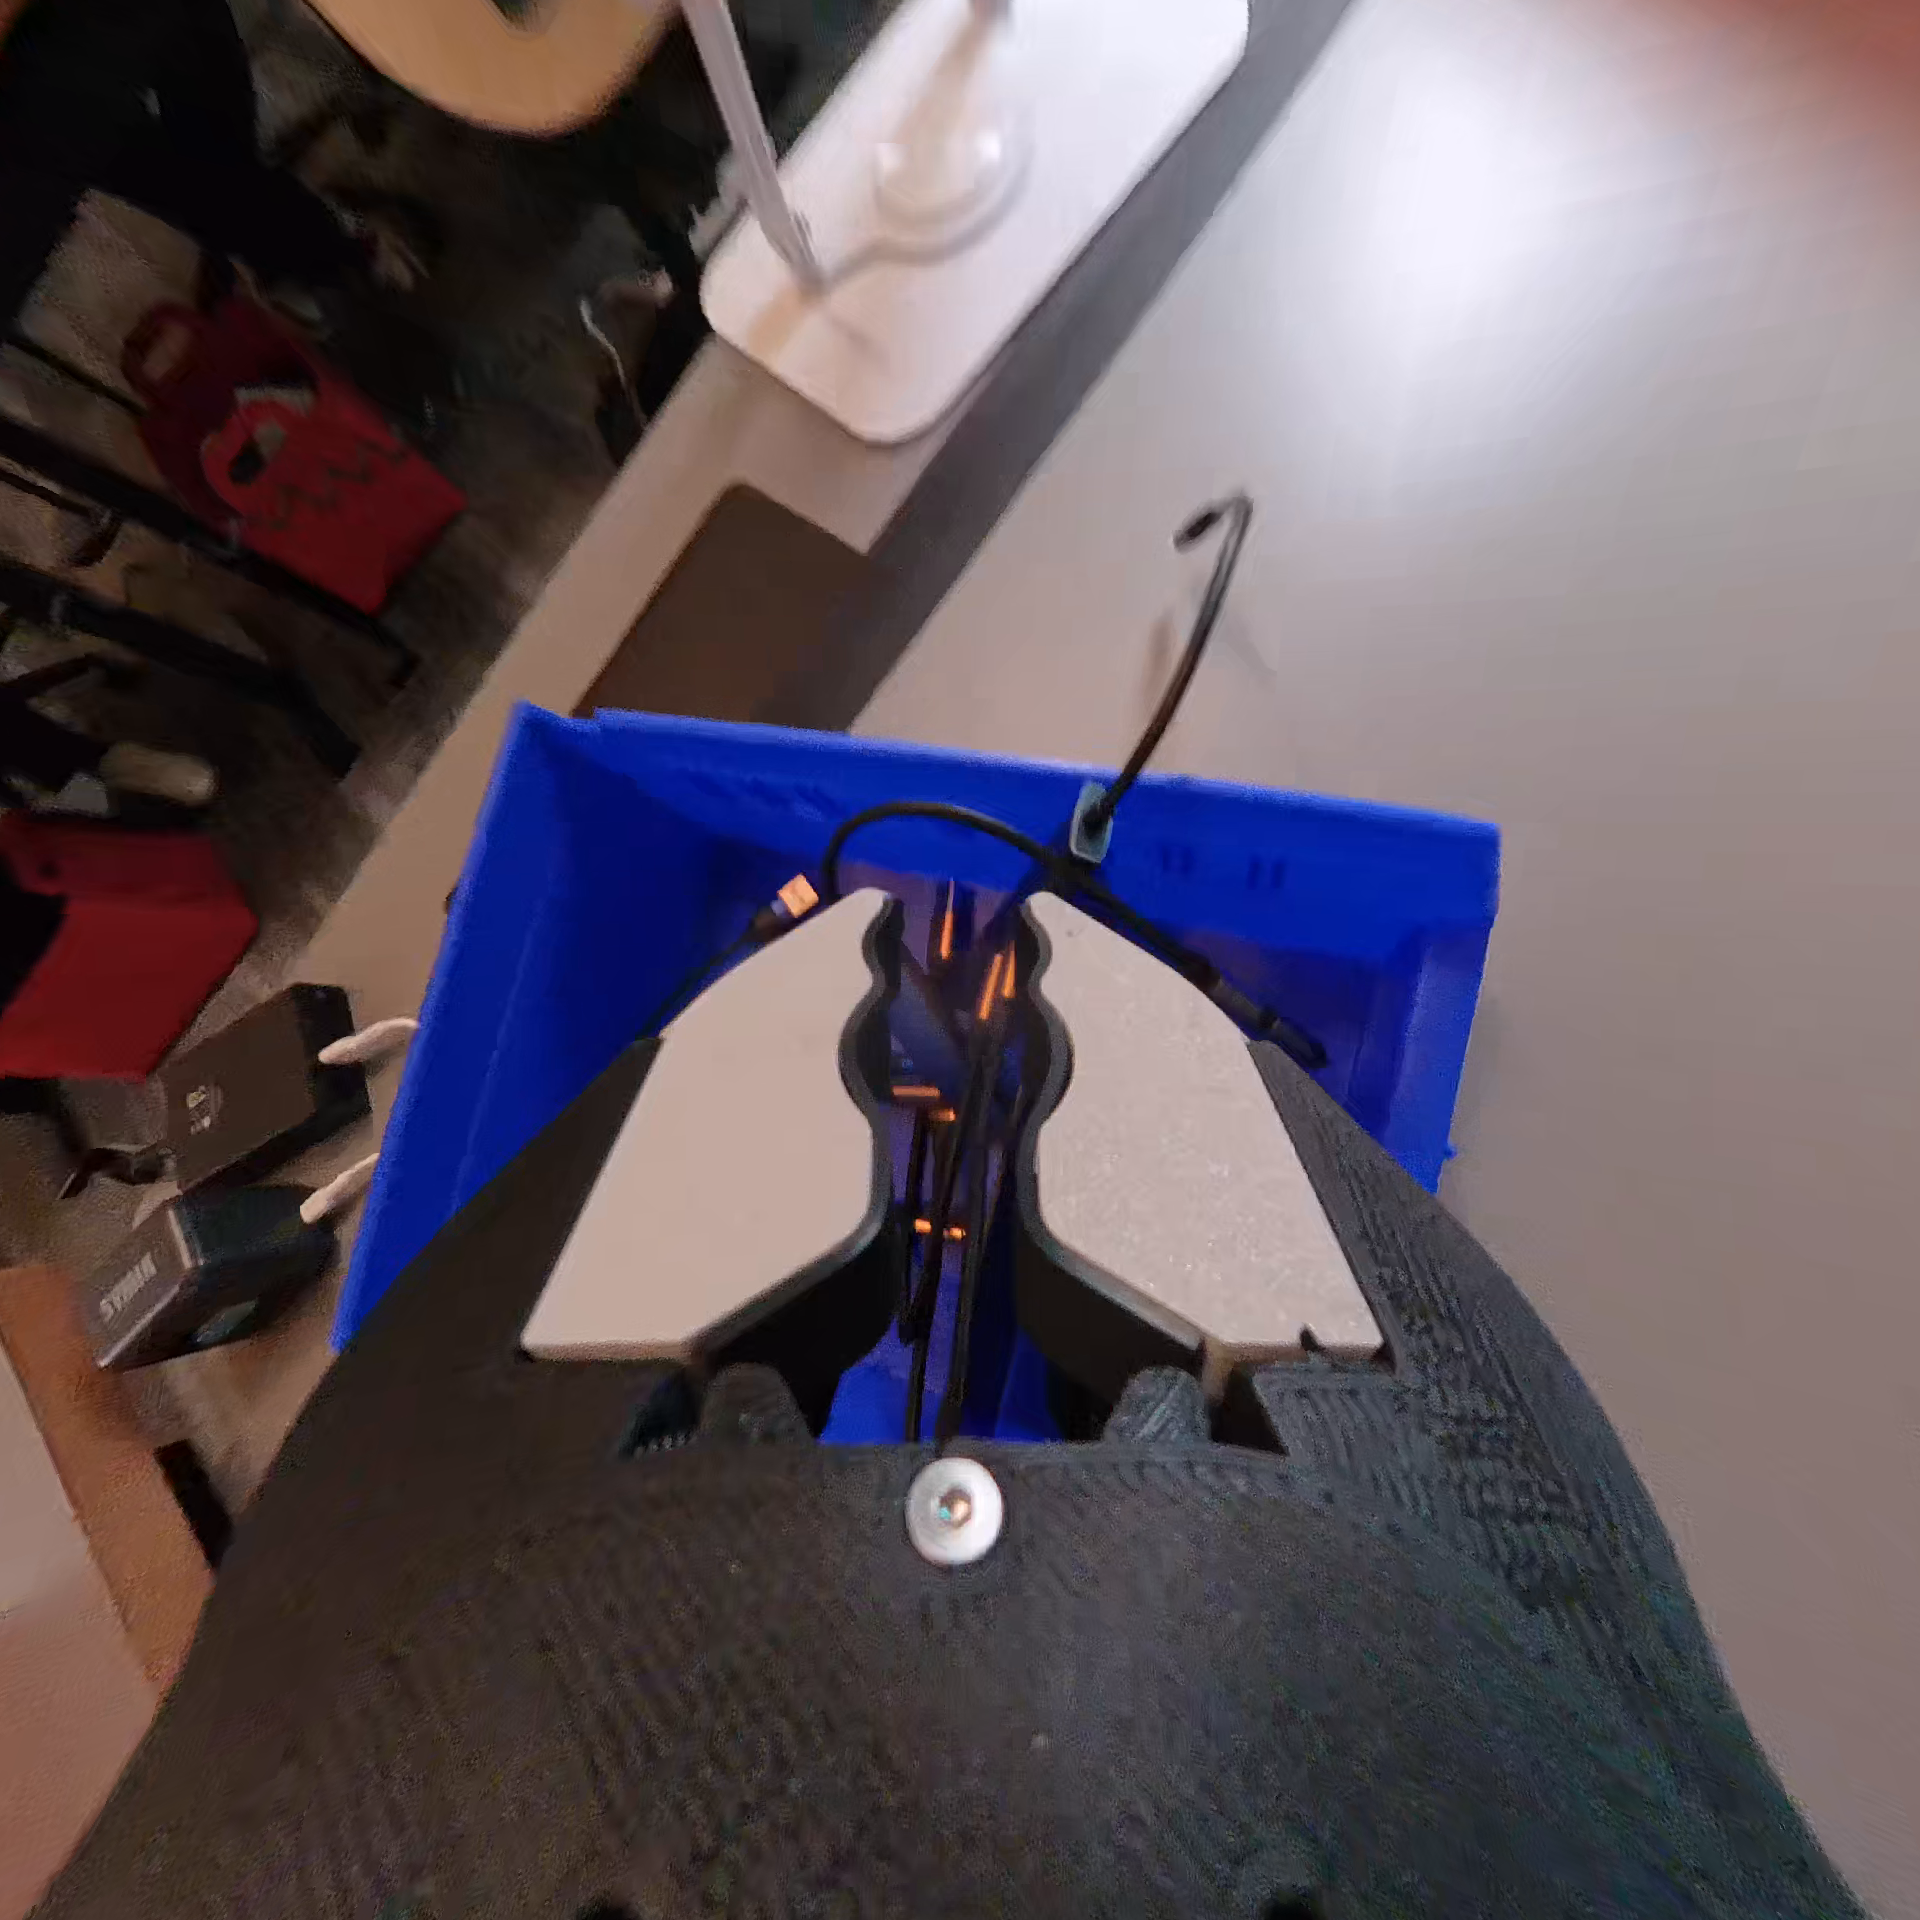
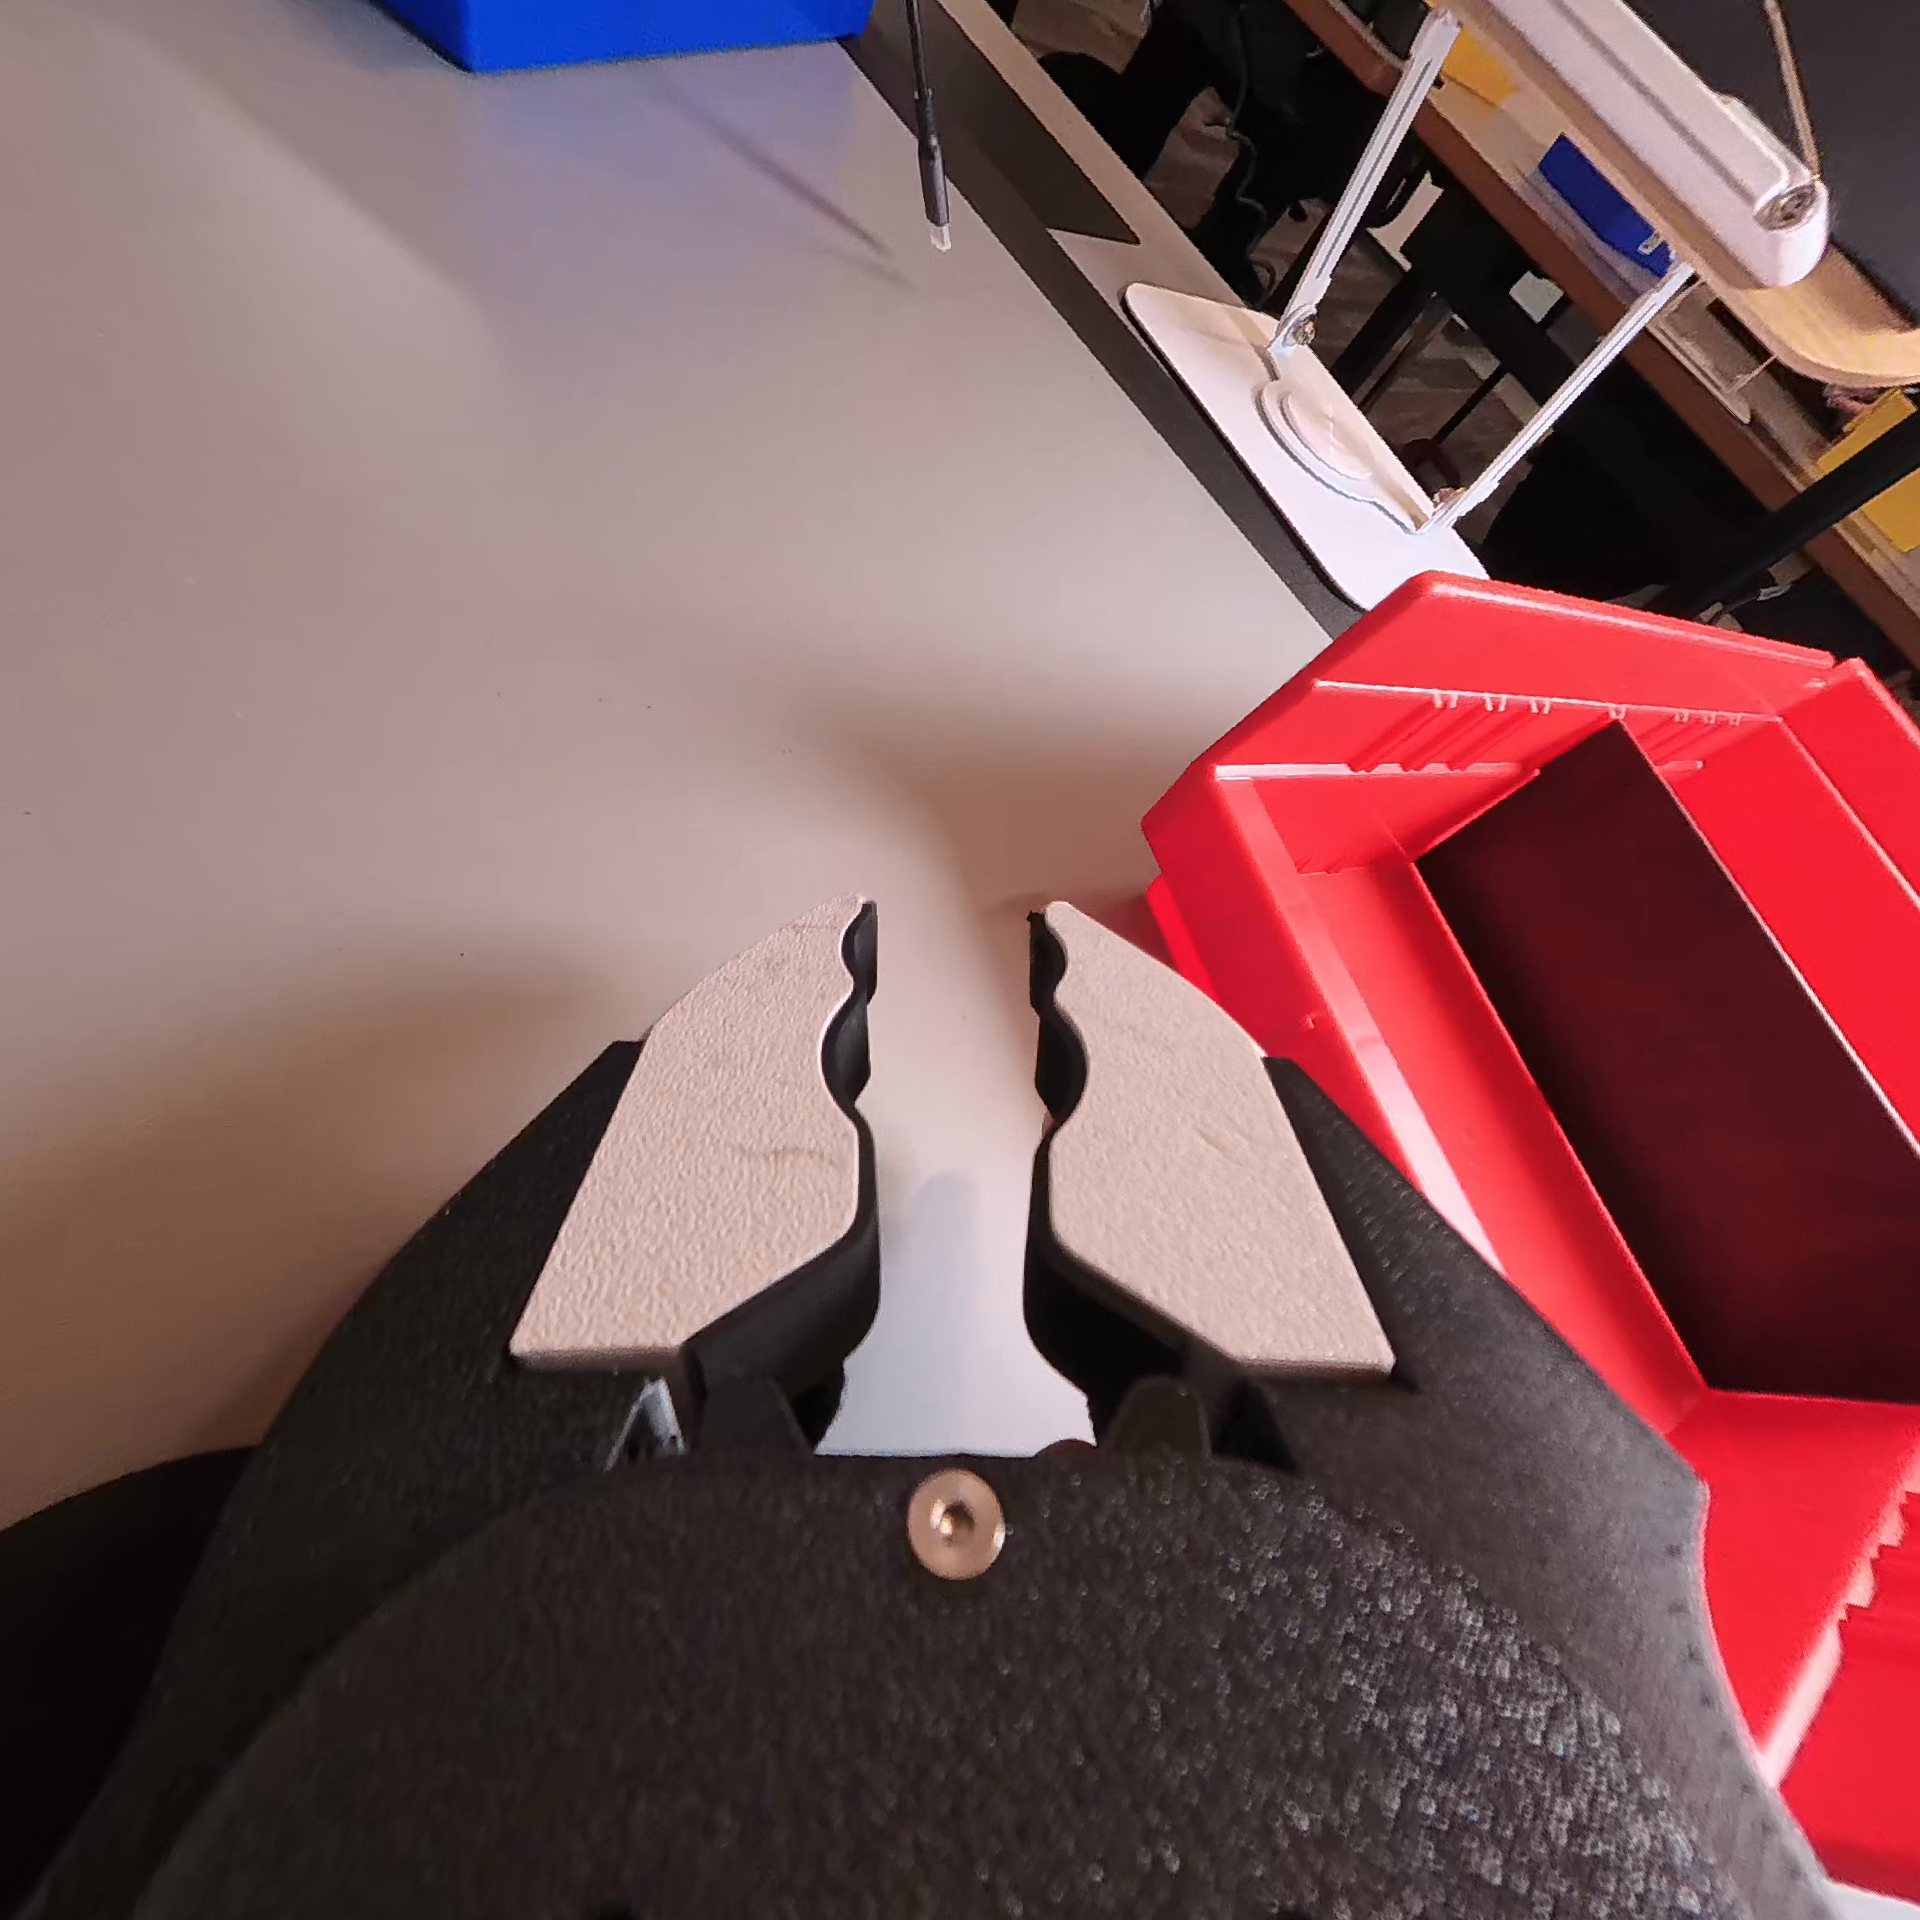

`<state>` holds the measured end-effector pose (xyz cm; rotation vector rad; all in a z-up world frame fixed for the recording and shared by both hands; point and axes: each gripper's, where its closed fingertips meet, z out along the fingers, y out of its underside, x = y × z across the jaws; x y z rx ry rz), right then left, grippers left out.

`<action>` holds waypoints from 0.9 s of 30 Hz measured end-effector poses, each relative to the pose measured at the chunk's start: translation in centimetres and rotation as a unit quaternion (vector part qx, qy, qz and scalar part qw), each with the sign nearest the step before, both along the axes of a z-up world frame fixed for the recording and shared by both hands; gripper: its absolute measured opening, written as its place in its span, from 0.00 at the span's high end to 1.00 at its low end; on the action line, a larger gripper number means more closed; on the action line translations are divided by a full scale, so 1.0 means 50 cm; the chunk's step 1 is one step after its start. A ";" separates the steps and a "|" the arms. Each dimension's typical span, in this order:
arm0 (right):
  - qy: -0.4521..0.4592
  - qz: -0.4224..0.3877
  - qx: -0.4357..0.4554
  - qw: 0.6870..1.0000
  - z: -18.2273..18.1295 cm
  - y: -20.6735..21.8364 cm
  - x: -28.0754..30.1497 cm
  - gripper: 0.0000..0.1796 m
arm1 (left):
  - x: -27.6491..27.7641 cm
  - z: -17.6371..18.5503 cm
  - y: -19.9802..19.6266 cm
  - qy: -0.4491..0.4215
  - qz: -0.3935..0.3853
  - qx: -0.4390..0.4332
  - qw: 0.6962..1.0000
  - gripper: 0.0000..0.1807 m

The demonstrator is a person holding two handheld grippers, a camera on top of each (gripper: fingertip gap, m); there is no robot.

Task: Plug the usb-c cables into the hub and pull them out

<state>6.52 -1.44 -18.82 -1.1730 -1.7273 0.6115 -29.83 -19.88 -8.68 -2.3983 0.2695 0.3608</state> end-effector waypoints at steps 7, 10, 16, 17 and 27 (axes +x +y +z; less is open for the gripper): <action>-0.010 0.000 0.006 1.000 -0.010 0.000 0.001 0.85 | -0.078 -0.084 -0.002 0.008 0.074 -0.090 0.993 0.88; -0.011 0.000 0.007 1.000 -0.011 -0.001 0.000 0.85 | -0.097 -0.127 0.000 -0.078 0.115 -0.113 0.984 0.82; -0.007 -0.004 0.005 1.000 -0.008 0.003 0.003 0.86 | -0.113 -0.164 0.023 -0.134 0.149 -0.116 0.973 0.85; -0.006 -0.005 0.005 1.000 -0.007 0.004 0.004 0.86 | -0.116 -0.162 0.022 -0.132 0.154 -0.120 0.972 0.85; 0.001 -0.002 0.009 1.000 0.001 0.002 0.006 0.86 | -0.147 0.018 -0.005 -0.055 0.171 -0.100 0.979 0.86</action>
